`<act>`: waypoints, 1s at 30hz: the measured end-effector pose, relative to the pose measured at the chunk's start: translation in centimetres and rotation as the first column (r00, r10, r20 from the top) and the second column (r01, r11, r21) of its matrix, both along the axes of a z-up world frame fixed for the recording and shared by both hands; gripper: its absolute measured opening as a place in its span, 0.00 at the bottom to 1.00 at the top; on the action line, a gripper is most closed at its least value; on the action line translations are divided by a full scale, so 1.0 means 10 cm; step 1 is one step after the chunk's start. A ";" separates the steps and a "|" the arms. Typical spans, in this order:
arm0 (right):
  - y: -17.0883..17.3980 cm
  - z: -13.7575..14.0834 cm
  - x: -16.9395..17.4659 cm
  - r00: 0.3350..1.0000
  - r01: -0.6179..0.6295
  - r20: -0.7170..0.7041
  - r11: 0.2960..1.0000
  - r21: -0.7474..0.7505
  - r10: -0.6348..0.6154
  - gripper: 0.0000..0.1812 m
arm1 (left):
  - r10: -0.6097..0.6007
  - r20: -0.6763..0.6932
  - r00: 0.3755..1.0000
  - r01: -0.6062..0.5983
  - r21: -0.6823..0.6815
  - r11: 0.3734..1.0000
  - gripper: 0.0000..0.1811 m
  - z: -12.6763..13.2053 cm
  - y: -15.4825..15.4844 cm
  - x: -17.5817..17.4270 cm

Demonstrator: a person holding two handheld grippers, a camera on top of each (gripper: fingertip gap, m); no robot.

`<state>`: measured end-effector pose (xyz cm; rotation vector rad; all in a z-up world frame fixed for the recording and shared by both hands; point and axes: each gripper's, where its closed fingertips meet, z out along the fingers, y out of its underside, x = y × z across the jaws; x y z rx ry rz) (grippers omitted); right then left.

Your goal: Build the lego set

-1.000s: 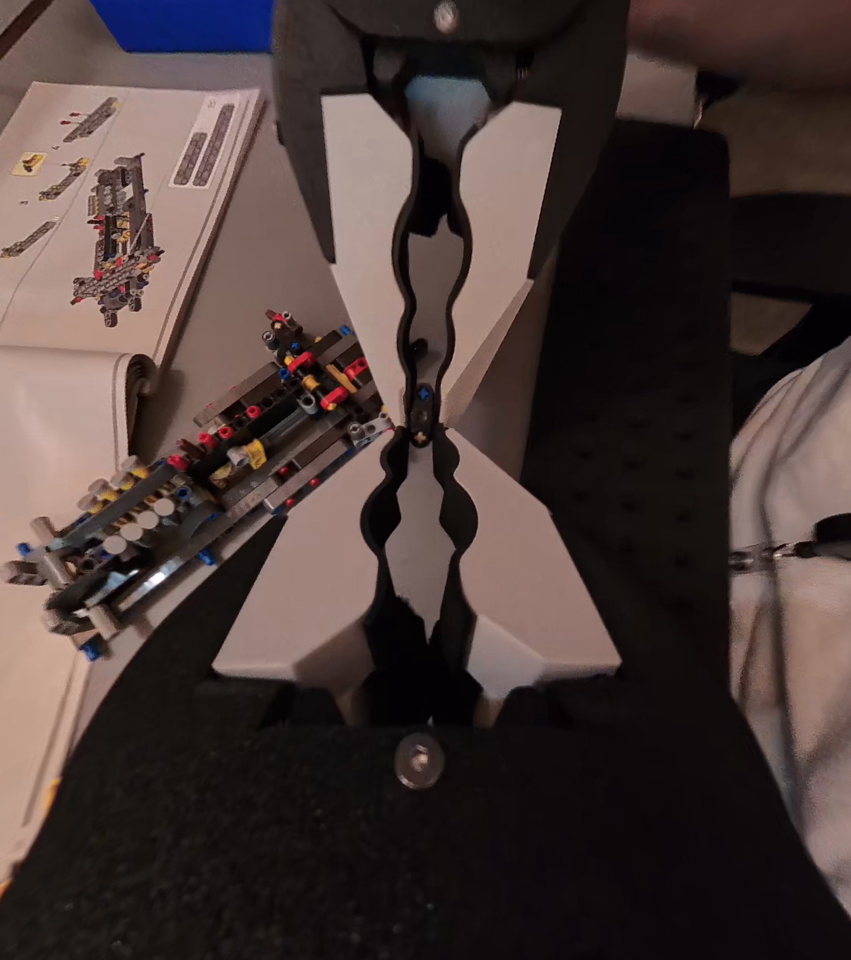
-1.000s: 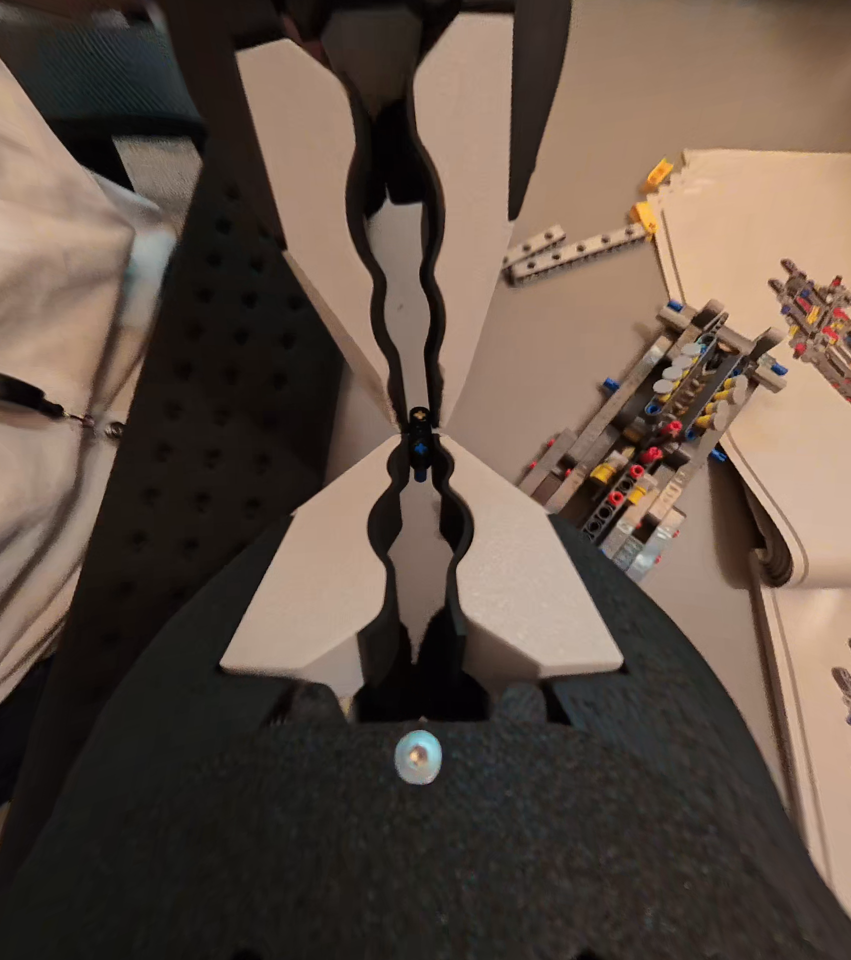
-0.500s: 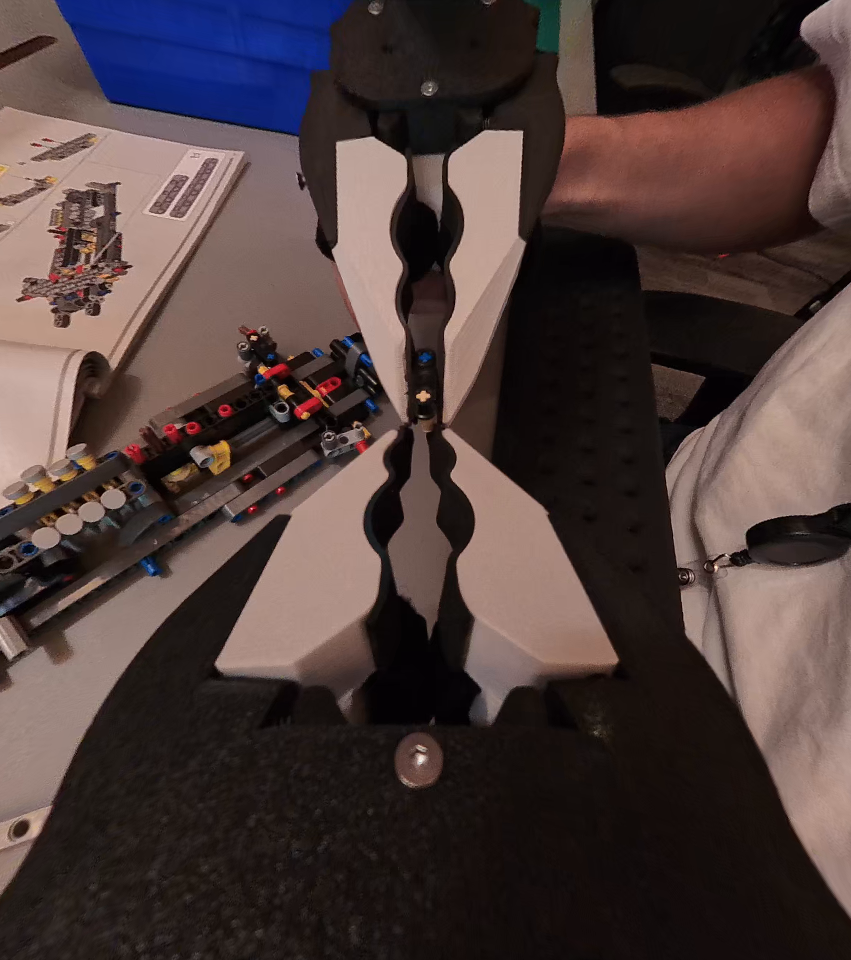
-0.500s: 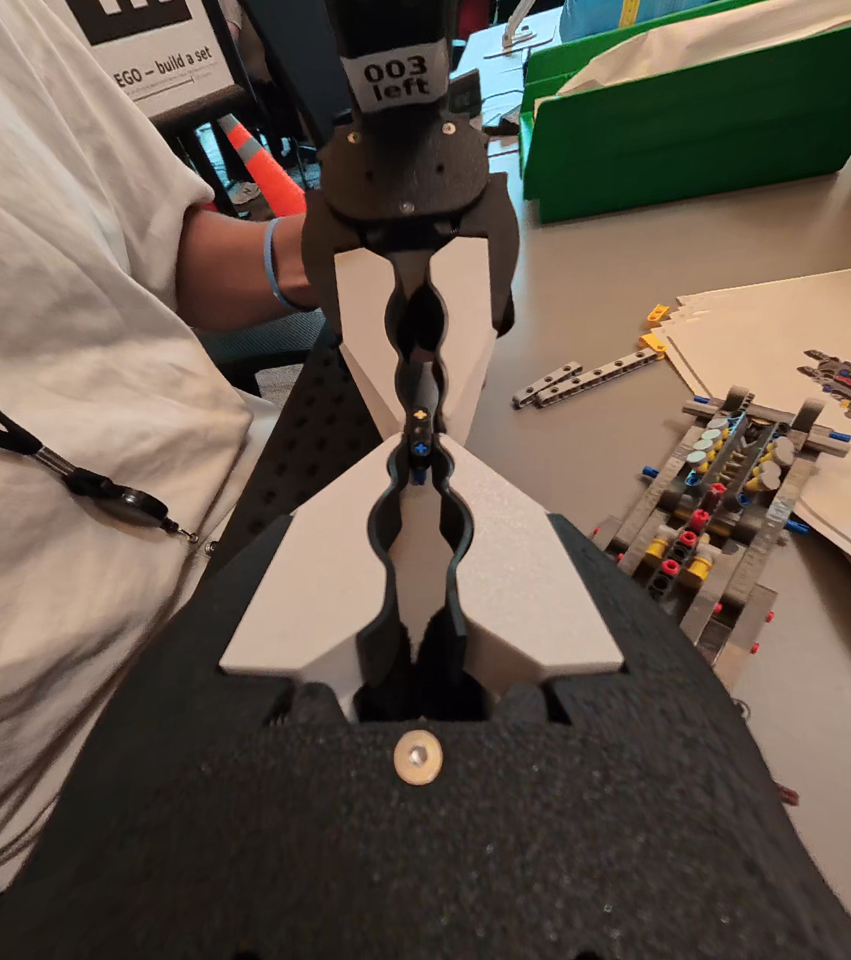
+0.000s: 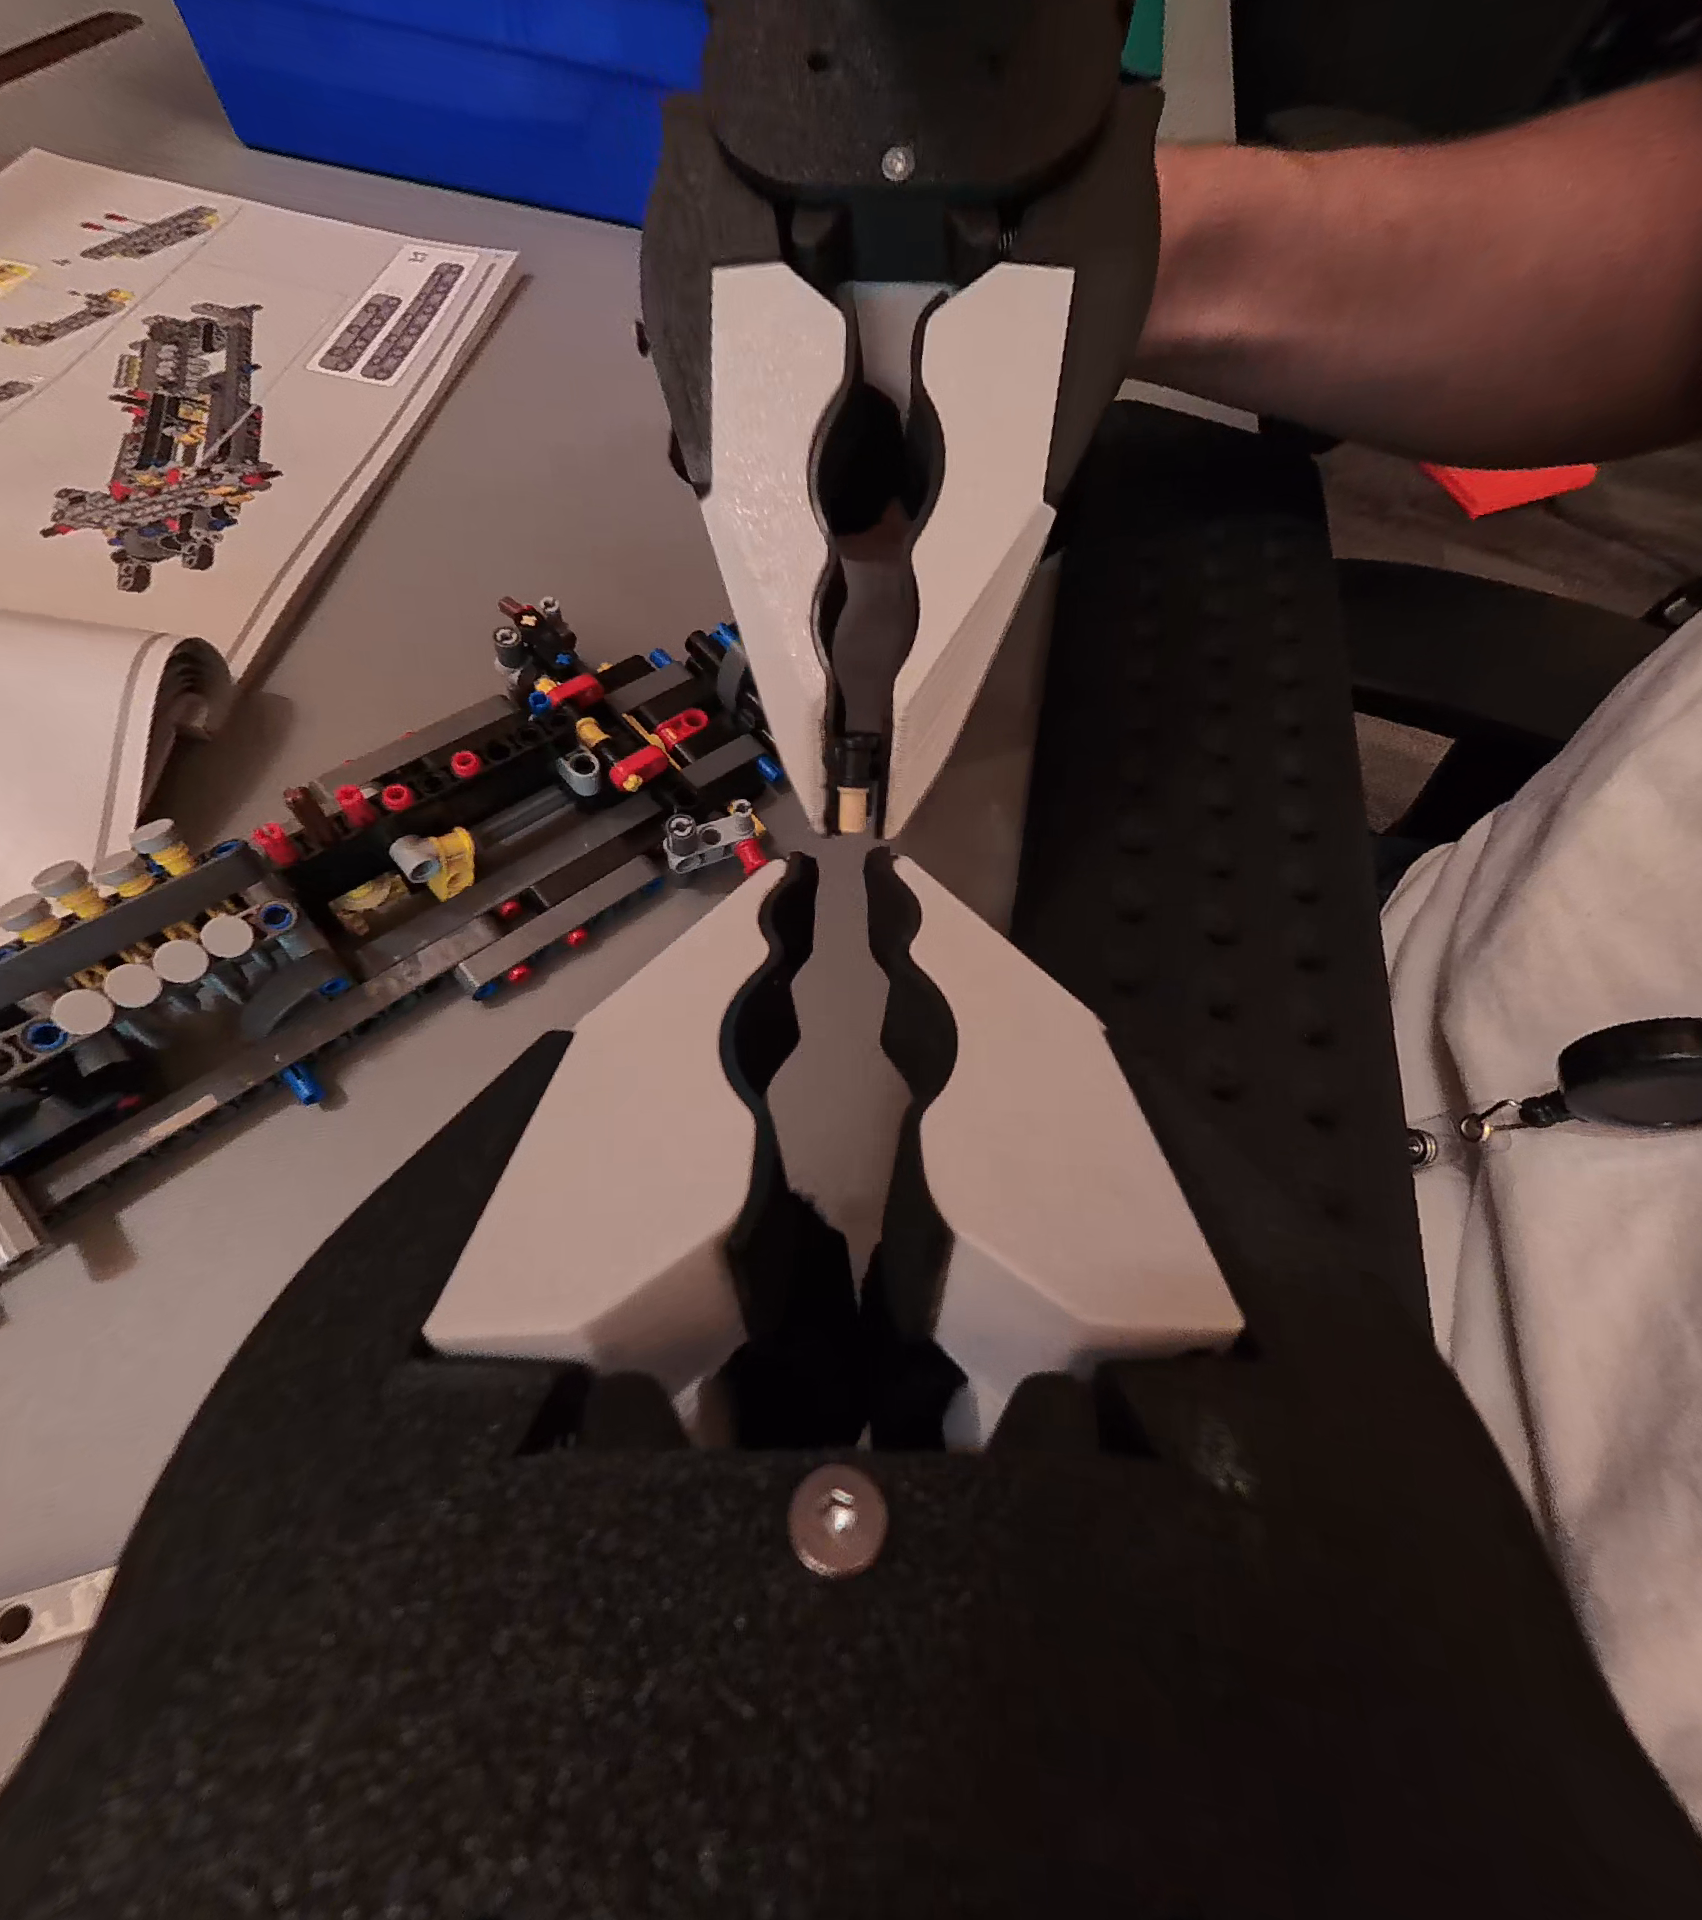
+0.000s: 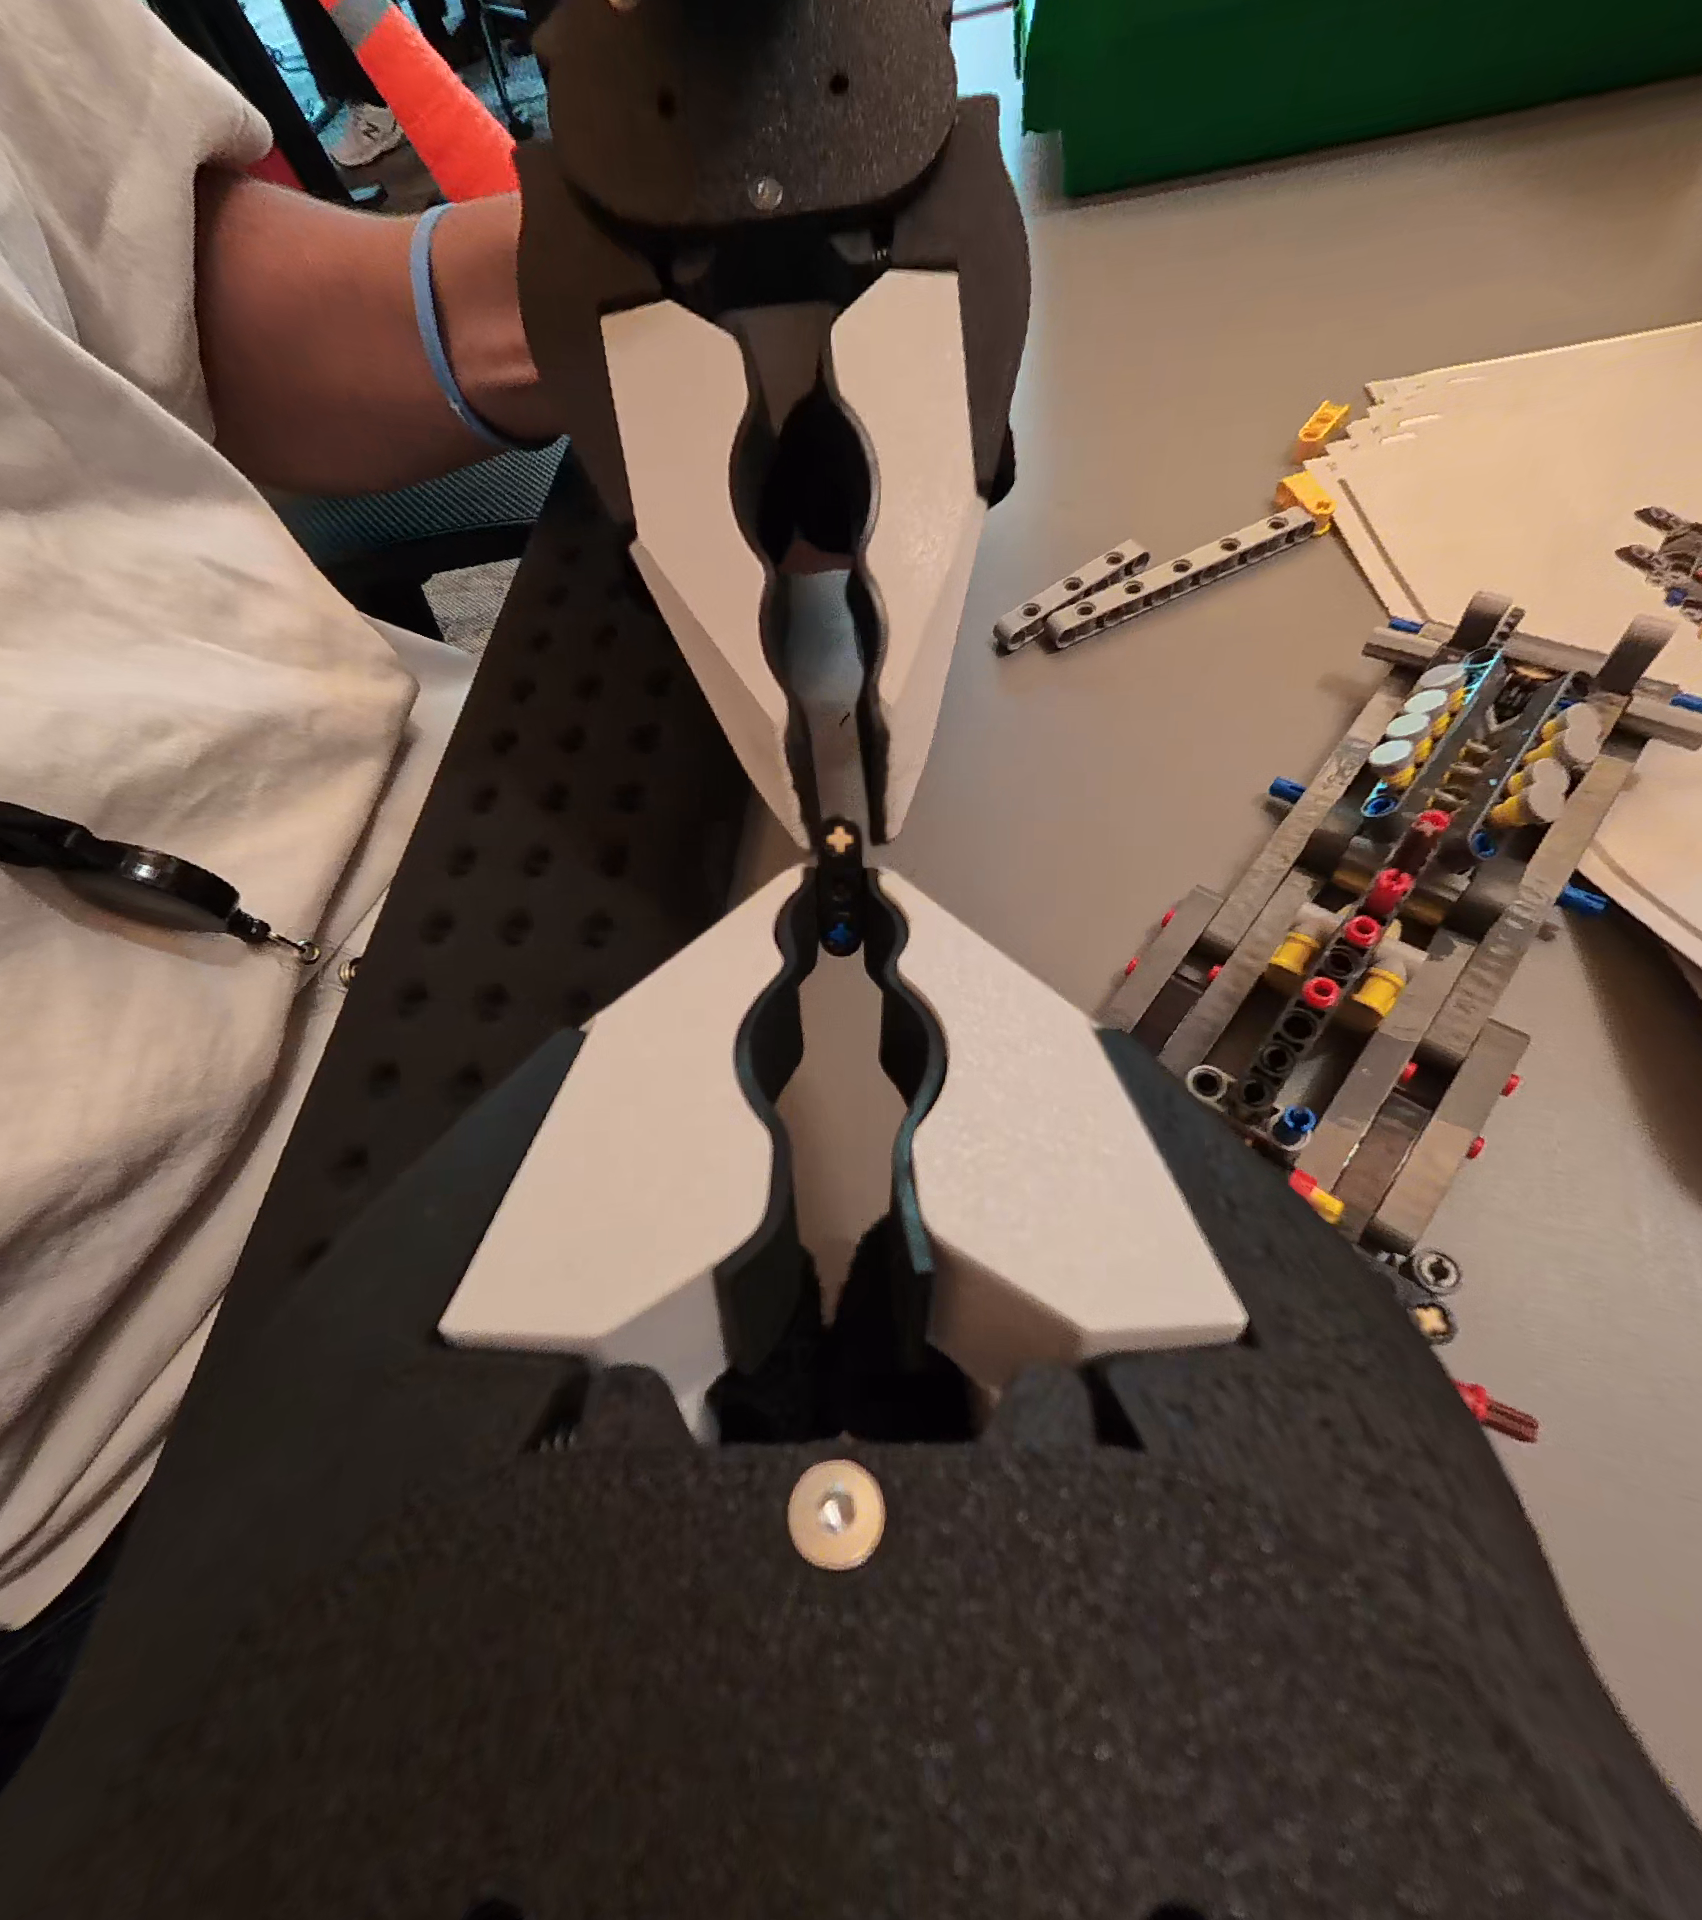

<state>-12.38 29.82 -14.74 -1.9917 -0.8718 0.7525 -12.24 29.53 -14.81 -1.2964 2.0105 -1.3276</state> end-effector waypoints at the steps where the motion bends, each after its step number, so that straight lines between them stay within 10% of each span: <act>1: -0.01 -0.01 -0.01 1.000 -0.004 0.001 1.000 -0.007 0.004 0.04 | -0.003 0.007 1.000 0.003 0.001 1.000 0.05 0.00 0.00 -0.01; 30: -0.07 -0.03 0.05 1.000 0.009 -0.020 0.999 -0.037 -0.009 0.04 | -0.052 0.004 0.999 0.052 0.008 0.999 0.01 -0.07 -0.10 0.05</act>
